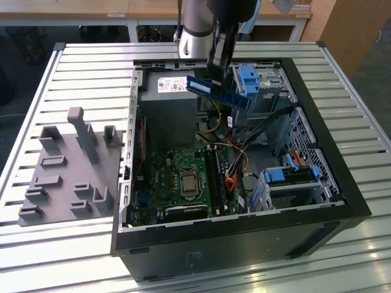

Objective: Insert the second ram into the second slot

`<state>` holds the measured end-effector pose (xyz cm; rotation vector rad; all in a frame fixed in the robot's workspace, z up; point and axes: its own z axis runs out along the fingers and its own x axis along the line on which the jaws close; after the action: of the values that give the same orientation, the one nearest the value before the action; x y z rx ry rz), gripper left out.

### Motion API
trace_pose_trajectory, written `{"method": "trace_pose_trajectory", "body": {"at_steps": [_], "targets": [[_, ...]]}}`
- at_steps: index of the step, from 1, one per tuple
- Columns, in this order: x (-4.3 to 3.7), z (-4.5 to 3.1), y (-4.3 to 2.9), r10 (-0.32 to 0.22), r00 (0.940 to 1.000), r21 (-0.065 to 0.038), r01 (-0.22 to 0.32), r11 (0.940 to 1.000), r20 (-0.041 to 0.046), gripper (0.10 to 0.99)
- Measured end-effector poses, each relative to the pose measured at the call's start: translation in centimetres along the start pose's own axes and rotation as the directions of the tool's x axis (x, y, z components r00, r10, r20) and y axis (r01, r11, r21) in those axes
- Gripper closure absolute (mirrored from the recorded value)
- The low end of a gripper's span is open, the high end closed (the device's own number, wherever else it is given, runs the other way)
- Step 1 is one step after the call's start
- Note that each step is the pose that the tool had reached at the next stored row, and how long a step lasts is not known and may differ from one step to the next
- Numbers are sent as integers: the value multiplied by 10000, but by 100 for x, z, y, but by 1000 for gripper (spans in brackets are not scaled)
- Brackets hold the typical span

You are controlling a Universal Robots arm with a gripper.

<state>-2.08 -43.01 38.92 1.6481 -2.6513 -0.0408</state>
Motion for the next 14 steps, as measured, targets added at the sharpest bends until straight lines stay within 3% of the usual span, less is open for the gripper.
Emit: {"method": "trace_pose_trajectory", "body": {"at_steps": [7,14], "targets": [[0,2,0,1017,9948,18,-1017,9948,-8,949],[0,5,0,1948,9808,31,-1948,9808,-6,949]]}}
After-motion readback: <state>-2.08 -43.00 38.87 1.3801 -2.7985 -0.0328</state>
